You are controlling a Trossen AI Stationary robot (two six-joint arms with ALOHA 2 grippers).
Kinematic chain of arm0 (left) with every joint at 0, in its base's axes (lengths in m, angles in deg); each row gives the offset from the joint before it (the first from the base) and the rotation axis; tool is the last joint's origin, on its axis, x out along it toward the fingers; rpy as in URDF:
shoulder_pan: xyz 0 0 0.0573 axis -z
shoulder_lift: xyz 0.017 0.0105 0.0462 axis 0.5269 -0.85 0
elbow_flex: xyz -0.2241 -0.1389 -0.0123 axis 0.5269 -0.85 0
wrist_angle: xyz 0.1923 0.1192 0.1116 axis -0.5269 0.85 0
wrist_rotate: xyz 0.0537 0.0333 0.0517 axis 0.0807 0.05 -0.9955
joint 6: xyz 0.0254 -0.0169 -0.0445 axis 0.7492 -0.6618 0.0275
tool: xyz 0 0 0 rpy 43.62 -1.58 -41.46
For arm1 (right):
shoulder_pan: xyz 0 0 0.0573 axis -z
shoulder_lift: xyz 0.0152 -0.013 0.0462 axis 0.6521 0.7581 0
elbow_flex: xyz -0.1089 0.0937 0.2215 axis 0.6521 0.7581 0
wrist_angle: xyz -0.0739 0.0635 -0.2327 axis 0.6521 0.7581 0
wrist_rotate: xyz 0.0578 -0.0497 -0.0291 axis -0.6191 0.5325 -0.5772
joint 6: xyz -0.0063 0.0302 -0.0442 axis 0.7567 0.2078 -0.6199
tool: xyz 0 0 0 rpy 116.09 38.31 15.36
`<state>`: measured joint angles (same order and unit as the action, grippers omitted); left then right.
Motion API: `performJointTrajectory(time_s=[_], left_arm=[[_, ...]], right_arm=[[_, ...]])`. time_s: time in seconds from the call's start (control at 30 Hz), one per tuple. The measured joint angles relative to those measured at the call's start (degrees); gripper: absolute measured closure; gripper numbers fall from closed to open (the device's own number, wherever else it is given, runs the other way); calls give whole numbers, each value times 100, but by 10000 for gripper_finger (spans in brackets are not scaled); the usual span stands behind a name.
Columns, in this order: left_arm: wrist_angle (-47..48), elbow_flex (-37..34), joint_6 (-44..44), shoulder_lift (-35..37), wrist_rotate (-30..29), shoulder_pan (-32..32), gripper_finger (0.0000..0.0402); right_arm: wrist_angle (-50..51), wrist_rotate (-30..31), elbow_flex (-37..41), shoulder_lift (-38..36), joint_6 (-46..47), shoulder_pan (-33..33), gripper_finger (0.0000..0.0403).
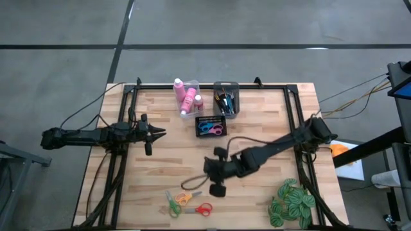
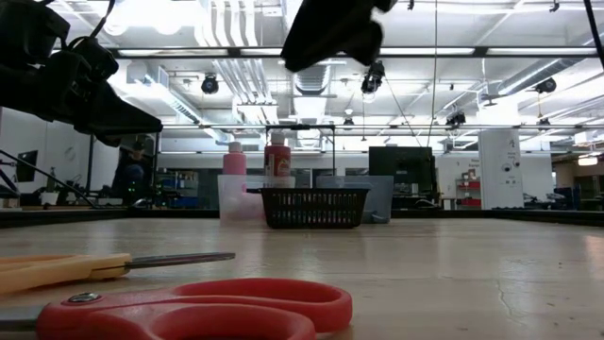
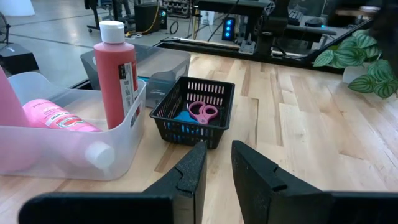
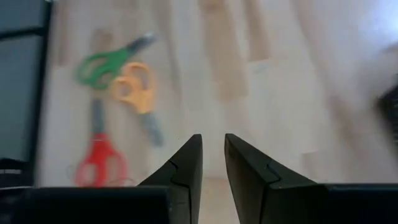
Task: Pick & Place Paint Supplies
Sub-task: Put the red scissors into the black bin
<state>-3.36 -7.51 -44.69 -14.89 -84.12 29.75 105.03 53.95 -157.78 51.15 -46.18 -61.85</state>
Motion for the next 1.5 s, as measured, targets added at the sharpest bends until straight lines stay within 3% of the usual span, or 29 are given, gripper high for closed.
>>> performJointTrajectory(time_s=[0.2,0.6,0.83,1.1,1.5], left_arm=[[2,-1,0,0,0,-2,323],[-1,-2,0,-11,0,-2,323],[0,-1,0,-37,0,0,323],[2,0,0,-37,0,0,323],[2,0,0,-37,1,0,323]], right_arm=[[-349,95,92,105,1100,-548,335],[-829,780,-99,1182,2648,-1514,335],[-797,898,-559,1812,2668,-1531,335],[16,962,-1263,2454,2527,-1534,335],[226,1056,-1435,2667,2525,-1534,335]])
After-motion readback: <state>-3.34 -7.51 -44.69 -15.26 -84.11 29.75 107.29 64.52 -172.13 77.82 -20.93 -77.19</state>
